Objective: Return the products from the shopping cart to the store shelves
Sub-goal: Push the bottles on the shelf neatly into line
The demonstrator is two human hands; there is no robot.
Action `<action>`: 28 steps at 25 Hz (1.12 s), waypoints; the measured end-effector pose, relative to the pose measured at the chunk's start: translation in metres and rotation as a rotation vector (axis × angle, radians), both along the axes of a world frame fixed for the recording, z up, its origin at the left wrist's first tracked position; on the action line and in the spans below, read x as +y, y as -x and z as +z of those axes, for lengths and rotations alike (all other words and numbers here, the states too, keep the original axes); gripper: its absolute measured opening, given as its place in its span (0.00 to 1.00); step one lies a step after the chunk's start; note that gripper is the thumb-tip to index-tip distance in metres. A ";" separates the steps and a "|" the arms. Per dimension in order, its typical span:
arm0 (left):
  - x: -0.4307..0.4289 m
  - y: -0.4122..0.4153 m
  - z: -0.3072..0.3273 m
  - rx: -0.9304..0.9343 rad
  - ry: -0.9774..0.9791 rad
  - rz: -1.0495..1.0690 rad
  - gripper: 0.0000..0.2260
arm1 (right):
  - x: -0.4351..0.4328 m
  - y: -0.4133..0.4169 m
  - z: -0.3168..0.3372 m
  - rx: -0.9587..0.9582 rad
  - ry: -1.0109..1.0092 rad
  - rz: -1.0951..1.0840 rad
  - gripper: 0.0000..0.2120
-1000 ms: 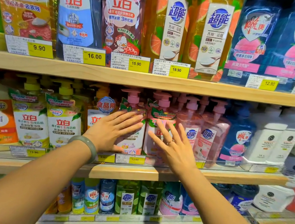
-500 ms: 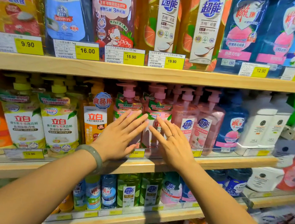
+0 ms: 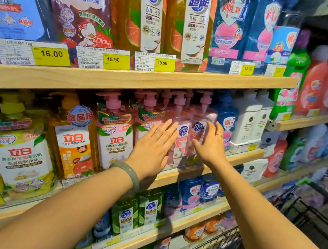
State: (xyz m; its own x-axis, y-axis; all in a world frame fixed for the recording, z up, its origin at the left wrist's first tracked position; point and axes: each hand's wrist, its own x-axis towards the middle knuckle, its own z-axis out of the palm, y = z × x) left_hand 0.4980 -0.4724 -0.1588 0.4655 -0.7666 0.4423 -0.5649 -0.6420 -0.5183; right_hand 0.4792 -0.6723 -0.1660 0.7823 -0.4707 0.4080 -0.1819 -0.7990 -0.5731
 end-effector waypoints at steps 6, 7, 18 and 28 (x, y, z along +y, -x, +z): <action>-0.023 -0.005 0.013 -0.013 0.109 0.039 0.33 | -0.025 -0.026 0.031 -0.097 0.105 -0.114 0.30; -0.026 -0.008 0.015 0.009 0.143 0.044 0.33 | -0.027 -0.030 0.035 -0.054 0.158 -0.140 0.30; -0.079 -0.026 0.027 0.104 0.228 0.240 0.31 | -0.076 -0.049 0.051 0.113 0.160 0.133 0.28; -0.065 -0.026 0.022 -0.032 0.175 0.317 0.33 | -0.120 -0.053 0.067 0.138 0.115 0.524 0.33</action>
